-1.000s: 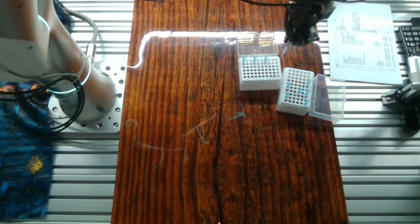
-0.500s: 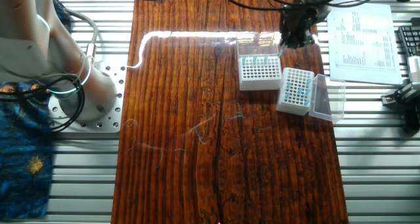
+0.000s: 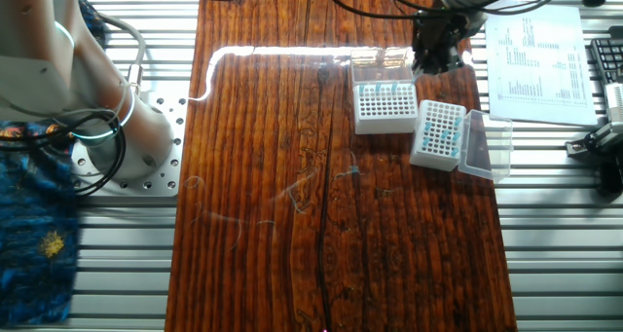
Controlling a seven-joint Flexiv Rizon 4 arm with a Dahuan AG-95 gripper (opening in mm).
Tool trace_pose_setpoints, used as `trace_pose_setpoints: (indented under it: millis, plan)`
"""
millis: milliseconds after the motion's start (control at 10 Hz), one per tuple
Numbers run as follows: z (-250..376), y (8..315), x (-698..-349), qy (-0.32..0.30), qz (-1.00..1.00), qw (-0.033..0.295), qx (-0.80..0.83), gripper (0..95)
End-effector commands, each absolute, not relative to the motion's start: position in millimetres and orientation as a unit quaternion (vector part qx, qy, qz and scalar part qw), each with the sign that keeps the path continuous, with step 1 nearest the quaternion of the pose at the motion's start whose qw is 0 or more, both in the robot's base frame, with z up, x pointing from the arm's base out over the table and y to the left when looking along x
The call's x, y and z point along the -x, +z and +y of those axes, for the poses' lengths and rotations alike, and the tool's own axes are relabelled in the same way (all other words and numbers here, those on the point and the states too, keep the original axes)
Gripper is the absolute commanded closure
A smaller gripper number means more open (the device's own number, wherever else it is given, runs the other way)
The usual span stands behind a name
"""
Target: Transfer all medium pipette tips from one holder to another
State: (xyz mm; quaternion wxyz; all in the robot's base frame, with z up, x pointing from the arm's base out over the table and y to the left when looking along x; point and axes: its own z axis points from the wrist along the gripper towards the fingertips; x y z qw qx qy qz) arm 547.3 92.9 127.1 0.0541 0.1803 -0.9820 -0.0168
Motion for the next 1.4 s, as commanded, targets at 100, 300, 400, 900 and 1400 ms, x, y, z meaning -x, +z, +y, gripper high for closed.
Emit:
trace_pose_setpoints:
  millis: [100, 300, 400, 900, 1400]
  plan:
    - [93.5, 126.2, -547.8, -0.017, -0.982, 0.056, -0.18, 95.0]
    - [93.1, 125.5, -547.4, -0.017, -0.982, 0.055, -0.182, 95.0]
    - [93.1, 125.3, -547.5, -0.017, -0.982, 0.055, -0.182, 95.0]
    - [92.6, 123.8, -547.9, -0.016, -0.981, 0.054, -0.186, 95.0]
    - [92.6, 123.8, -547.9, -0.017, -0.981, 0.054, -0.187, 76.0]
